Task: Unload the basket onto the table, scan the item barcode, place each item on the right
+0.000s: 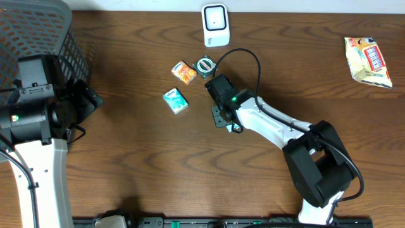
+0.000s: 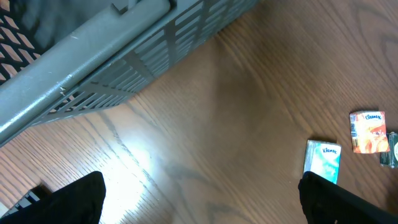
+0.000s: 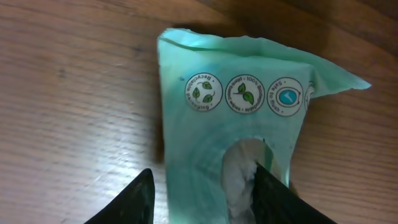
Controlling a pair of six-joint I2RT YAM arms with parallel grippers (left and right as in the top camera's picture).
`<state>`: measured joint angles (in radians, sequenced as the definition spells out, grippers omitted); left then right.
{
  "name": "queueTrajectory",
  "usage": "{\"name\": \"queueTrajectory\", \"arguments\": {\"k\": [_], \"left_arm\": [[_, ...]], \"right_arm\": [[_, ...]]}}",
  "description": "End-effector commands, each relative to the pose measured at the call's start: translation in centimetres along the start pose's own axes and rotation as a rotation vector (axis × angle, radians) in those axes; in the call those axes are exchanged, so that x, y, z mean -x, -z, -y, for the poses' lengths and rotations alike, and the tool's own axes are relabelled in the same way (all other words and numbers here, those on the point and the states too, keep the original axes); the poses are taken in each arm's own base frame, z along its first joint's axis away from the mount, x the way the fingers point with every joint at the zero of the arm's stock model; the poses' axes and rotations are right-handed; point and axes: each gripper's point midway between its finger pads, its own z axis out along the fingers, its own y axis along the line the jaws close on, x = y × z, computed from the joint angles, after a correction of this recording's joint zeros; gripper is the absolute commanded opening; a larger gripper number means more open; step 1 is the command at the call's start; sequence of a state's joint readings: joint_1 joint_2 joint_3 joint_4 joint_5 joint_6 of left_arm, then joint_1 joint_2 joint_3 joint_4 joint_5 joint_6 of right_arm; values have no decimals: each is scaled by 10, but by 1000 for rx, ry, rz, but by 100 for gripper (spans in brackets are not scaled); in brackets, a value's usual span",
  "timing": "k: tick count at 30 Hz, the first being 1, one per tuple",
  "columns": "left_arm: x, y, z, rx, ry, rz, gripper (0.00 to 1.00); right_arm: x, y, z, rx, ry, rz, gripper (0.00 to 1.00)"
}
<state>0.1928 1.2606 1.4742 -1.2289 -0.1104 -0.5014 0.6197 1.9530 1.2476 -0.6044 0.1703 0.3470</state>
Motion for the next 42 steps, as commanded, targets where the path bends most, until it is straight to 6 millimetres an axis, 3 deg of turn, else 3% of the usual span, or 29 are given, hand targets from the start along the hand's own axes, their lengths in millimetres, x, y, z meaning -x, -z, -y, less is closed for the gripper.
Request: {"name": "queueTrajectory", "arguments": {"k": [1,6,9,11,13,19,21,23,25,30,36,42], "left_arm": [[1,0,-1,4,12,3,98],[1,0,-1,4,12,3,98],[1,0,-1,4,12,3,98],[1,0,-1,4,12,3,98],[1,0,-1,4,12,3,98],[1,0,-1,4,12,3,98],[1,0,-1,4,12,3,97],[1,0,-1,4,12,3,97],[1,0,-1,4,12,3,98],[1,0,-1,4,12,3,97],[1,0,-1,4,12,3,98],[1,0,-1,4,12,3,98]], "right_arm": [[-16,-19,3,-34,20,-64,43],[-20,-21,4,-41,23,-83,29],[-21,-21,5,-43,24,-88,27],[-22,-21,5,-44,26,-90,41],[-22,-21,6,-47,42,-92,47],[-20,-23,13,-93,54,-78,49],[-22,-25,14,-96,57,-88,40],[-25,-27,13,-93,58,-101,17],[-28,-28,10,-73,57,-112,2],[-27,-23,-5,14,42,-123,1],[-4,15,-20,212,-8,-134,1],[15,81,-71,773,81,-118,1]]}}
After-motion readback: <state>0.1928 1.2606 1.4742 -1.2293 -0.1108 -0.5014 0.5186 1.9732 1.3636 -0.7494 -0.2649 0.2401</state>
